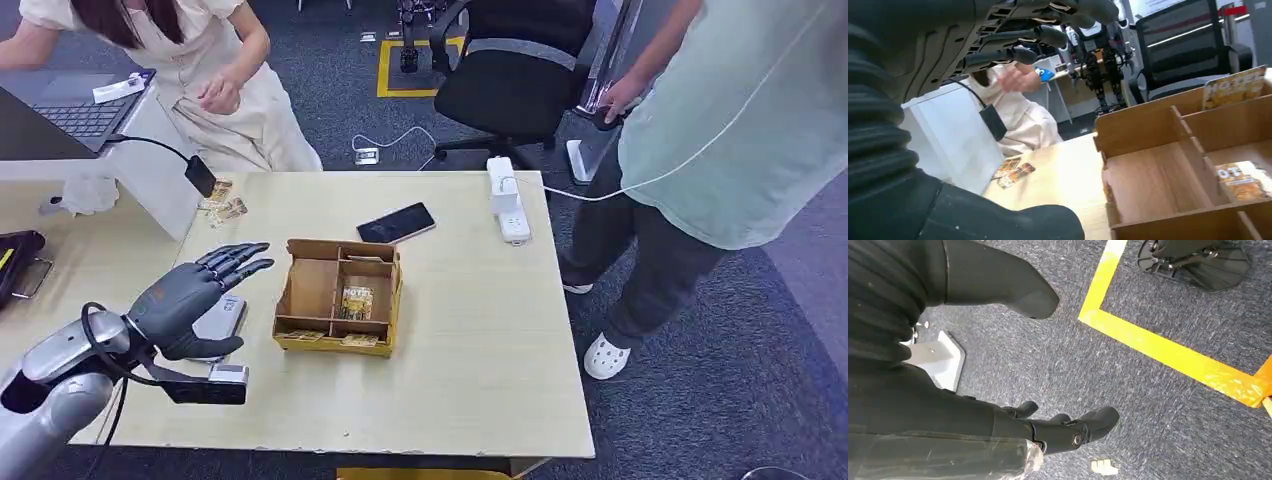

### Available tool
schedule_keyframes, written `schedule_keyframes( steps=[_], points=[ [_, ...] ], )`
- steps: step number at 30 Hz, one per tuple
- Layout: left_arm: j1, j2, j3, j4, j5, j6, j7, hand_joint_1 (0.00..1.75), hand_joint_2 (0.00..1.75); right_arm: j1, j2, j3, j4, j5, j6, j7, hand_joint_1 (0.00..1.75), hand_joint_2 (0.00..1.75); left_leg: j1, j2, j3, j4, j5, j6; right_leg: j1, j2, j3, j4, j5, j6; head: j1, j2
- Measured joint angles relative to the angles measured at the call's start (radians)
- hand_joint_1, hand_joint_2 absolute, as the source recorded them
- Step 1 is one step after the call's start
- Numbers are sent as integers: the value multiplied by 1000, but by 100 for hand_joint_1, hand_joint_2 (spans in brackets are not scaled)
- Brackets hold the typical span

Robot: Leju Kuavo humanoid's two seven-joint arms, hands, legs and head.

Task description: Pass the card to the sensor for recognition and then transmit it.

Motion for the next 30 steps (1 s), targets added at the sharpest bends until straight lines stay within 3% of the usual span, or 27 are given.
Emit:
schedule_keyframes(
  steps=[5, 10, 18, 23, 30],
  points=[
    [-28, -20, -50, -1, -23, 22, 10, 0, 175, 0, 0, 5, 0, -2, 0, 0, 0, 175, 0, 0, 0, 0, 0, 0, 0, 0, 0, 0, 0, 0, 0, 0],
    [-26, -112, -146, -6, -129, 107, 117, 0, 175, 4, 1, 5, 0, -20, -3, 1, 0, 175, -1, 0, 0, 0, 0, 0, -1, 0, 0, 0, 0, 0, 0, 0],
    [3, -216, -240, 6, -209, 213, 211, 0, 175, 9, 1, 5, 0, -27, -14, 0, 0, 175, -2, 0, 0, 0, -2, 3, -2, 0, 0, 0, 0, 0, 0, 0],
    [31, -278, -259, 43, -361, 308, 302, 0, 175, 15, 1, 5, 0, -41, -20, 0, 0, 175, -2, 0, 0, 0, -2, 3, -2, 0, 0, 0, 0, 1, 0, 0],
    [56, -331, -267, 95, -465, 349, 377, 0, 175, 23, 2, 5, 0, -42, -22, -3, 0, 175, -2, 0, 0, 0, -2, 3, -2, 0, 0, 0, 0, 1, 0, 0]
  ],
)
